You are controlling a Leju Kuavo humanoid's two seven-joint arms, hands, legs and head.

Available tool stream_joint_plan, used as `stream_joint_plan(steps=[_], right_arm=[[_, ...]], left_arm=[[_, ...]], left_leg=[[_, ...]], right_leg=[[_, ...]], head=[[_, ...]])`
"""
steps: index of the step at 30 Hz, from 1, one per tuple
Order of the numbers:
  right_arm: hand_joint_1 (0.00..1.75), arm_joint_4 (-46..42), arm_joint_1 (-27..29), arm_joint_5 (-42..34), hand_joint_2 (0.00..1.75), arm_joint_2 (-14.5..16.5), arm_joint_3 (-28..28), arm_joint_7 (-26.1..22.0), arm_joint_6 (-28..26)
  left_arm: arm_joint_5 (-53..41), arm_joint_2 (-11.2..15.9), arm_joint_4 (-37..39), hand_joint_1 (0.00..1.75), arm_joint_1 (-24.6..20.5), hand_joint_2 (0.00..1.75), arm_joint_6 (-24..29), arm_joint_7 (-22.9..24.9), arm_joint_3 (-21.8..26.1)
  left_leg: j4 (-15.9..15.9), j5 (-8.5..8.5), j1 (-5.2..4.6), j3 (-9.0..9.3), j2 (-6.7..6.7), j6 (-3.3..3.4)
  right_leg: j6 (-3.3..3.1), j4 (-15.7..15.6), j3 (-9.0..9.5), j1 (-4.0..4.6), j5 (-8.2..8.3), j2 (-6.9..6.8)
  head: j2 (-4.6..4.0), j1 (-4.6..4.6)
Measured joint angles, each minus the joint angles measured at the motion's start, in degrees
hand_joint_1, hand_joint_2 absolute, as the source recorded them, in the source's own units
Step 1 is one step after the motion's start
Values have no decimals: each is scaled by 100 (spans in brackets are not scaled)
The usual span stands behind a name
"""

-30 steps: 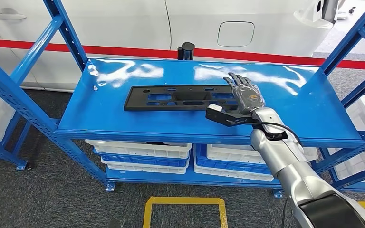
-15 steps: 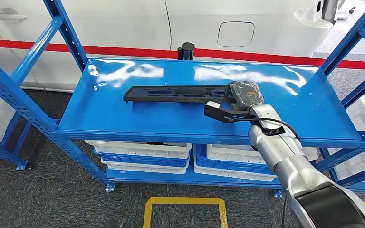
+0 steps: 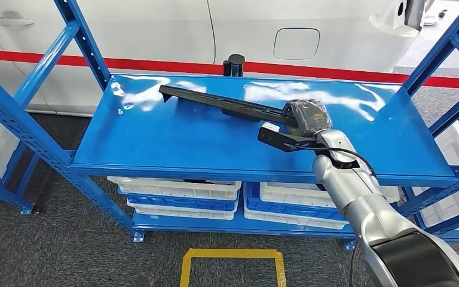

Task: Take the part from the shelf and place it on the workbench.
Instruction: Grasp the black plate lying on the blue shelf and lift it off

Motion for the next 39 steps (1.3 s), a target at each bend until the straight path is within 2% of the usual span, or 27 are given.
stream_joint_plan(steps=[4,12,20,25,32,38,39], right_arm=[[171,-613,353,-505,175,-62,-221,-270,-104],[171,-1955,861,-1146,175,-192,-602,-505,-293],[171,-3397,1332,-1651,175,-584,-986,-583,-655],[171,-3755,1528,-1683,175,-727,-1107,-622,-708],[171,-4152,1728,-1804,175,-825,-1205,-728,-1001],[171,-4319,1800,-1822,175,-877,-1241,-730,-1016],[171,-4330,1803,-1822,175,-881,-1242,-730,-1016]], left_arm=[[-158,1,0,0,11,0,122,-27,-1],[-257,2,0,0,42,0,162,-106,-2],[-256,6,0,0,96,0,205,-316,5],[-257,5,0,0,98,0,204,-332,7],[-260,6,0,0,99,0,65,-389,8],[-261,7,0,0,97,0,60,-396,19],[-261,7,0,0,97,44,60,-396,26]], left_leg=[[0,-3,0,0,0,-4],[0,-13,4,4,4,-9],[0,-25,2,5,2,-7],[0,-31,2,10,8,-8],[0,-33,5,11,6,-10],[0,-36,5,11,6,-13],[0,-36,5,11,6,-13]], right_leg=[[4,0,5,3,-3,0],[-3,0,6,8,-11,6],[-9,-1,11,7,-20,2],[-9,-1,9,8,-21,6],[-11,0,11,10,-23,6],[-13,0,10,10,-24,8],[-13,0,10,10,-25,8]], head=[[0,0],[0,0],[0,1],[0,-1],[0,0],[0,-1],[0,-1]])
